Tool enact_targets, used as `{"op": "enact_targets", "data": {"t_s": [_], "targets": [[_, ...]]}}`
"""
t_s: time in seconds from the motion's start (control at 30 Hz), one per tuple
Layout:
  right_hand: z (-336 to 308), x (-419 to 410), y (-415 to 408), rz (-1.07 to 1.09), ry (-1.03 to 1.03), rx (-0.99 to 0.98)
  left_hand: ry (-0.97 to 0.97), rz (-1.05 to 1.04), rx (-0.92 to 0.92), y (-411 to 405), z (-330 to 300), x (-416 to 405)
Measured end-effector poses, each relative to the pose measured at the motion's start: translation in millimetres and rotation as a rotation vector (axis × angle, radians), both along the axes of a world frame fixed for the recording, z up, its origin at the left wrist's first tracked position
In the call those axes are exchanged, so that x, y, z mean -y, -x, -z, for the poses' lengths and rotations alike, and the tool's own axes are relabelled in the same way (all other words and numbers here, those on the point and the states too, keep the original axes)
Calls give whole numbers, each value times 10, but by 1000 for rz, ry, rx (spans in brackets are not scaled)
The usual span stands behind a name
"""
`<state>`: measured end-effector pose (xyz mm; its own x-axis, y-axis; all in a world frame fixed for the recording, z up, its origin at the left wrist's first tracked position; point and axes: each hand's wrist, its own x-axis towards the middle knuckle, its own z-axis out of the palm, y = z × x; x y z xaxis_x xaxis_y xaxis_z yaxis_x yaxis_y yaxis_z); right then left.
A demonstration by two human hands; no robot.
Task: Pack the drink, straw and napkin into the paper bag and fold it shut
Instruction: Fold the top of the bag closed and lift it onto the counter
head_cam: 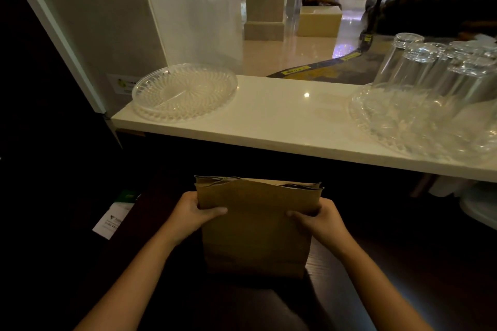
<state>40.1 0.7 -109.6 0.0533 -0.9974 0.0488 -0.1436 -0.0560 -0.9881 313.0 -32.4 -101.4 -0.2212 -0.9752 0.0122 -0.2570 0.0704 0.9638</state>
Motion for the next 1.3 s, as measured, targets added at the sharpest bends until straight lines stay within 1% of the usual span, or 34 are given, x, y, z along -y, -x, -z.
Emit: {"op": "enact_targets", "data": {"t_s": [0.13,0.2,0.3,0.37,0.47,0.6,0.73,0.87,0.93,1.0,1.07,1.13,1.2,1.3], "targets": [[-128,-28,36,-37,47,57,41,-68,-20,1,-159,21],[-209,-30,79,-32,98,52,104,-95,-21,-10,-270,35],[-330,2,153,-38,174,32,201,-37,45,-10,-456,52],[-387,16,190,-54,196,13,211,14,80,-6,-523,64],[-437,3,230,-99,196,-11,231,62,110,-1,-548,52],[-461,-32,248,-126,193,-55,224,72,132,-23,-502,0],[-473,-55,227,-129,198,-138,234,98,244,-74,-487,-10],[-505,-58,231,-116,226,-193,218,160,198,-95,-564,-51],[-495,-62,236,-117,204,-181,330,68,216,-2,-647,-67],[-507,-67,236,-120,201,-224,523,8,347,188,-757,-49],[-541,-70,221,-127,213,-300,640,128,579,484,-841,-20],[-575,-67,203,-121,223,-359,658,300,758,814,-856,1],[-606,-73,198,-109,245,-418,666,393,791,1061,-815,2],[-647,-110,207,-111,328,-544,655,443,759,1177,-794,-10]]}}
